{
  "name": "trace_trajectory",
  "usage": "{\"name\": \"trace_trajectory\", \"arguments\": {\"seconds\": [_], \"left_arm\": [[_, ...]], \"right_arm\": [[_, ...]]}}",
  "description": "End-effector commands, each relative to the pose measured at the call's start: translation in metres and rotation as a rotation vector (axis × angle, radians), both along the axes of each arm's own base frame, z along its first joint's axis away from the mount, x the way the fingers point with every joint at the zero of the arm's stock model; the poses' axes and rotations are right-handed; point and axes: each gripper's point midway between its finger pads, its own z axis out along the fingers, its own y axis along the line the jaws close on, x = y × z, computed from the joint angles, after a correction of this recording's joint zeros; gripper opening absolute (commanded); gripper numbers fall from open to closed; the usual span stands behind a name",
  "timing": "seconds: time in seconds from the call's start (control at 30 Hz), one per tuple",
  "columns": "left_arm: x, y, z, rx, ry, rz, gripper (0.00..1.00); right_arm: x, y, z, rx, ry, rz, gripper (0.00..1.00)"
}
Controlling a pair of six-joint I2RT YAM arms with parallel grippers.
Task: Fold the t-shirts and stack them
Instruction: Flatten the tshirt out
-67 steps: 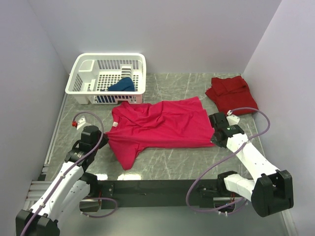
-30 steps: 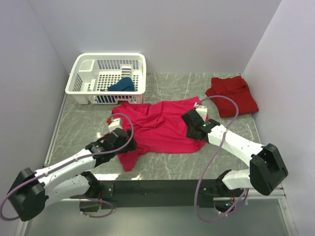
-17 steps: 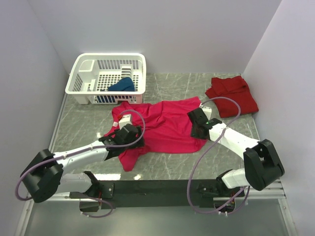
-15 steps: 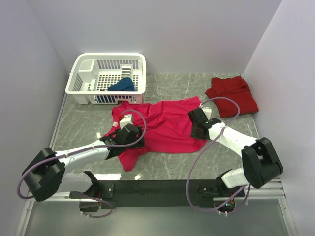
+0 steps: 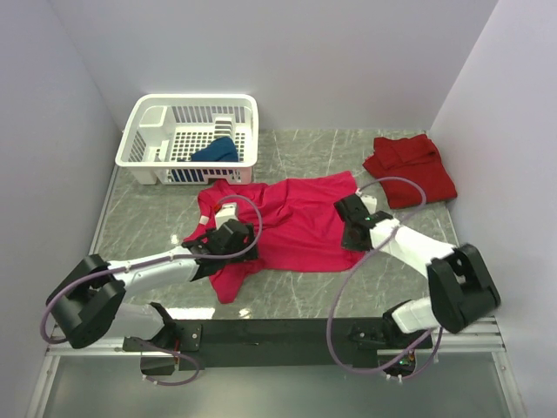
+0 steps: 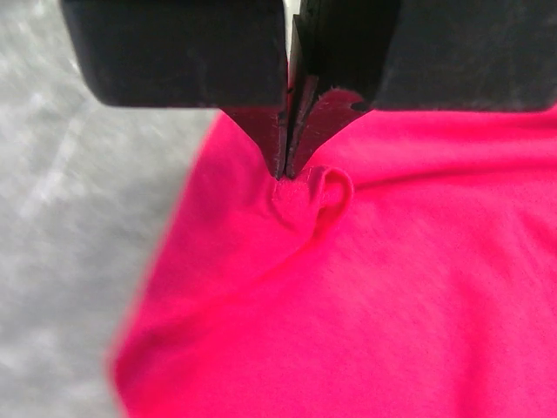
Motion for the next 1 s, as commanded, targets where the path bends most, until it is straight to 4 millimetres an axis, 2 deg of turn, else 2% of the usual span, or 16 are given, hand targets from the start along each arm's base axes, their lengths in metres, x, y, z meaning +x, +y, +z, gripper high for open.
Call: {"name": "trace_trajectory", "arguments": {"seconds": [0.0,0.2,0.27,0.3,0.37,0.47,0.6,0.8,0.97], "left_arm": [[0.009,-0.009,0.001,0.003,-0.016,-0.018,0.89],[0.006,-0.009,-0.012,0.021,0.016,-0.036,0.90],[0.006,-0.008,-0.008,0.008,0.008,-0.042,0.90],[0.005,-0.007,-0.008,0.007,0.010,-0.044,0.90],[0.005,-0.004,-0.006,0.005,0.005,-0.042,0.90],[0.005,0.005,-0.008,0.004,0.011,-0.036,0.91],[0.005,0.014,-0.007,-0.015,0.007,-0.025,0.91],[0.005,0.012,0.013,-0.049,-0.024,-0.040,0.91],[0.006,0.013,0.024,-0.067,-0.043,-0.024,0.91]], "right_arm": [[-0.015,-0.025,0.024,-0.039,-0.064,-0.090,0.00],[-0.052,-0.040,0.046,0.013,-0.090,-0.192,0.00],[-0.052,-0.036,0.058,0.067,-0.128,-0.200,0.00],[-0.060,-0.041,0.060,0.056,-0.115,-0.233,0.00],[-0.057,-0.050,0.076,0.036,-0.169,-0.273,0.00],[-0.065,-0.065,0.090,-0.017,-0.179,-0.331,0.02],[-0.077,-0.075,0.102,-0.035,-0.181,-0.368,0.17],[-0.075,-0.068,0.121,0.026,-0.216,-0.342,0.41],[-0.055,-0.041,0.115,0.115,-0.235,-0.246,0.43]]}}
